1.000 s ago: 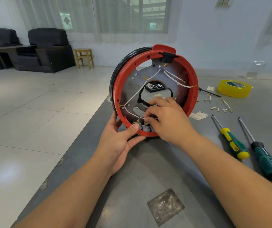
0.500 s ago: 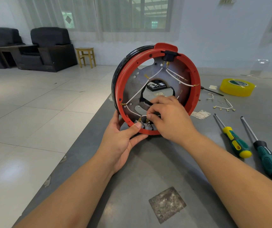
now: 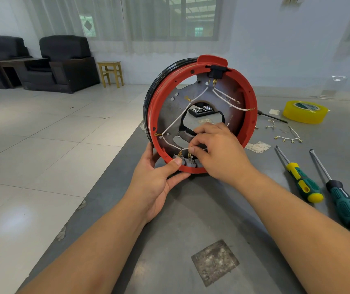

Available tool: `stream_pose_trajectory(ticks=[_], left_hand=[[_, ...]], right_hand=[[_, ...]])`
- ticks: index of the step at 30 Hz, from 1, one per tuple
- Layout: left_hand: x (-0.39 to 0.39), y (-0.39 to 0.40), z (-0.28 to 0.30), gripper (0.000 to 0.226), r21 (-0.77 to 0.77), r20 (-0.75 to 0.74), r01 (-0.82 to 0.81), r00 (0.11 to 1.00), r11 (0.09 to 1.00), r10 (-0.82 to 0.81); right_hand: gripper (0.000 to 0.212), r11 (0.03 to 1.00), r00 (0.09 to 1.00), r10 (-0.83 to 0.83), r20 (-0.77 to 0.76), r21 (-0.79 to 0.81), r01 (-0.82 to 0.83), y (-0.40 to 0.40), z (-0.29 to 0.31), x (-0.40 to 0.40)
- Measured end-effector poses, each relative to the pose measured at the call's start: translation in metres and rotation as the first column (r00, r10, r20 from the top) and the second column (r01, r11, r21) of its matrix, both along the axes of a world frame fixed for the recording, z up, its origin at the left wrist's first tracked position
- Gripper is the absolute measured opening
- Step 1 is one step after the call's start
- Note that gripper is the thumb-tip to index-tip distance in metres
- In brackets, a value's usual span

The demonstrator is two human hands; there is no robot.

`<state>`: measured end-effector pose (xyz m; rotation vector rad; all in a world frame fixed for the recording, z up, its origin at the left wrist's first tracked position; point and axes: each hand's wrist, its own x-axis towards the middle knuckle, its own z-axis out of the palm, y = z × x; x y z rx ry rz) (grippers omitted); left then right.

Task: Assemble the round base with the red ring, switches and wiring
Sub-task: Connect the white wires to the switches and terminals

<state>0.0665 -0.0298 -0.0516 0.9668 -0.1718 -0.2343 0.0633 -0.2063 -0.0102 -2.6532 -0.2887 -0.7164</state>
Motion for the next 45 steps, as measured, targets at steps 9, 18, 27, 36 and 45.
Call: stream_pose_trajectory(ticks=[9,18,27,36,45], left_hand=[[0.000,0.000,0.000,0.056,-0.001,-0.006,0.001,1.000,1.000,-0.001],[-0.001,0.001,0.001,0.055,-0.001,-0.017,-0.001,1.000,1.000,0.001],[0.000,0.001,-0.001,0.052,0.009,0.015,-0.007,1.000,1.000,0.006],[-0.002,0.001,0.001,0.053,0.011,-0.003,-0.024,1.000,1.000,0.024],[-0.001,0.007,0.007,0.051,0.108,0.002,-0.151,0.988,0.983,0.152]], right_hand=[[0.010,1.000,1.000,0.003,0.002,-0.012,-0.003,0.000,0.000,0.000],[0.009,0.999,1.000,0.018,0.010,-0.030,-0.017,-0.002,-0.002,0.000],[0.010,0.998,1.000,0.012,-0.002,-0.067,-0.012,-0.002,-0.002,0.001],[0.012,0.994,1.000,0.012,0.007,-0.113,-0.011,-0.002,-0.004,0.002],[0.014,0.976,0.994,0.030,0.104,-0.218,-0.007,-0.017,0.003,0.003]])
